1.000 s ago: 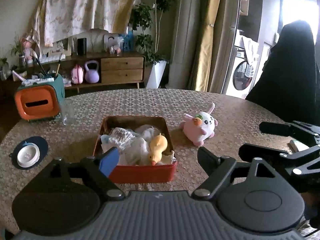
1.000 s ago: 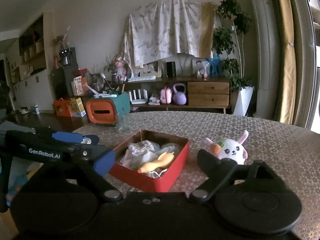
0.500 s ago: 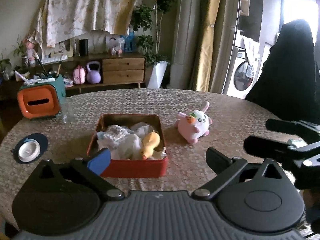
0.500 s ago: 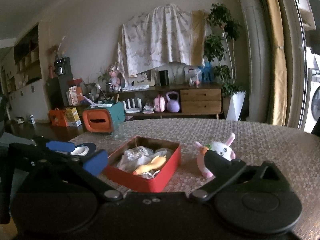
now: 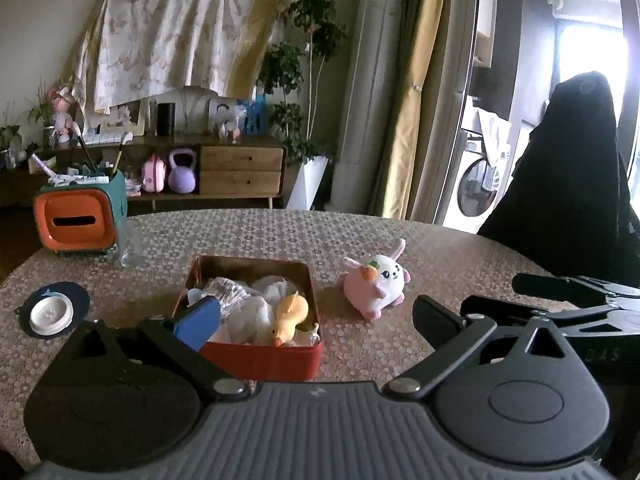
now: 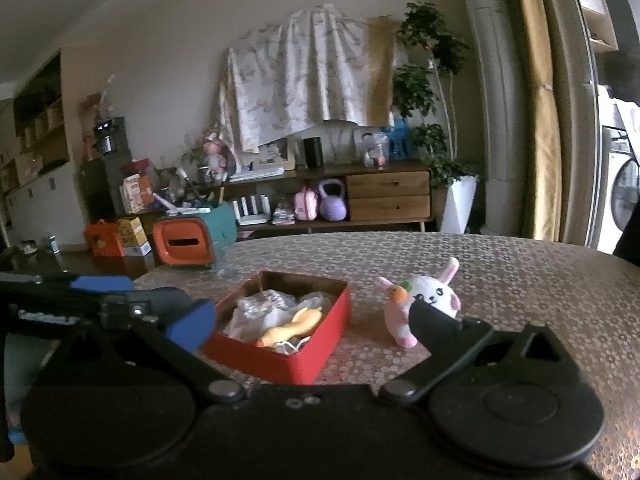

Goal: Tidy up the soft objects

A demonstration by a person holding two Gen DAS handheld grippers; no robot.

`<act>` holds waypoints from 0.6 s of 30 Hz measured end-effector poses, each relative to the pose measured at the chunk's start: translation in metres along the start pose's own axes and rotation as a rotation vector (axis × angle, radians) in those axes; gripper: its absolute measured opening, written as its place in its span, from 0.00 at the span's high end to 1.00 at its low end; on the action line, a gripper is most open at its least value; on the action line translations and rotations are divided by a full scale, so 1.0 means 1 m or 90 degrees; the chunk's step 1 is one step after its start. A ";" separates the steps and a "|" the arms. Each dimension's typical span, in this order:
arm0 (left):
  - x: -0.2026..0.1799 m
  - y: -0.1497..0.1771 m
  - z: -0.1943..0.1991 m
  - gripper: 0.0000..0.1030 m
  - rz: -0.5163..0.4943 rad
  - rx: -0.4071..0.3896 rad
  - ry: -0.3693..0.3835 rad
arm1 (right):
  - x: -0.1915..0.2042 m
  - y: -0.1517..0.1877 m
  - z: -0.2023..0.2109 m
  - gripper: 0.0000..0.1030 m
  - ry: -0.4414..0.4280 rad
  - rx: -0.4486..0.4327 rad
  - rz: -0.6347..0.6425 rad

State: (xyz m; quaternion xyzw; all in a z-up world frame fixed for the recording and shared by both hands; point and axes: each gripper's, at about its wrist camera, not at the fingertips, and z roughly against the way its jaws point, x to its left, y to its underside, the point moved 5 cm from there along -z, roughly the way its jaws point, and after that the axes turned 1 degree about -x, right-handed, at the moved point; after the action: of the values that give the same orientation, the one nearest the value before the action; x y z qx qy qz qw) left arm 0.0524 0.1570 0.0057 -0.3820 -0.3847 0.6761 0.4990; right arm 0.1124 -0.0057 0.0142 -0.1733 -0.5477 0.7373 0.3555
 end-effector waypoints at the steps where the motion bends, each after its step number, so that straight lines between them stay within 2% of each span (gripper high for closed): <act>1: -0.001 0.000 0.001 0.00 0.000 -0.003 -0.002 | -0.001 0.000 0.000 0.00 0.002 0.000 -0.003; 10: -0.003 0.000 0.007 0.00 0.005 -0.016 0.018 | -0.005 -0.003 0.004 0.00 0.017 -0.017 -0.012; 18: -0.007 0.001 0.008 0.00 -0.004 -0.021 0.010 | -0.001 -0.003 0.005 0.00 0.019 -0.022 -0.012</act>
State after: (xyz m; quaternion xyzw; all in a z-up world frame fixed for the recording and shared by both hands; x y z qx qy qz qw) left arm 0.0460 0.1485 0.0090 -0.3944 -0.3933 0.6651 0.4974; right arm 0.1110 -0.0098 0.0186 -0.1851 -0.5564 0.7219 0.3674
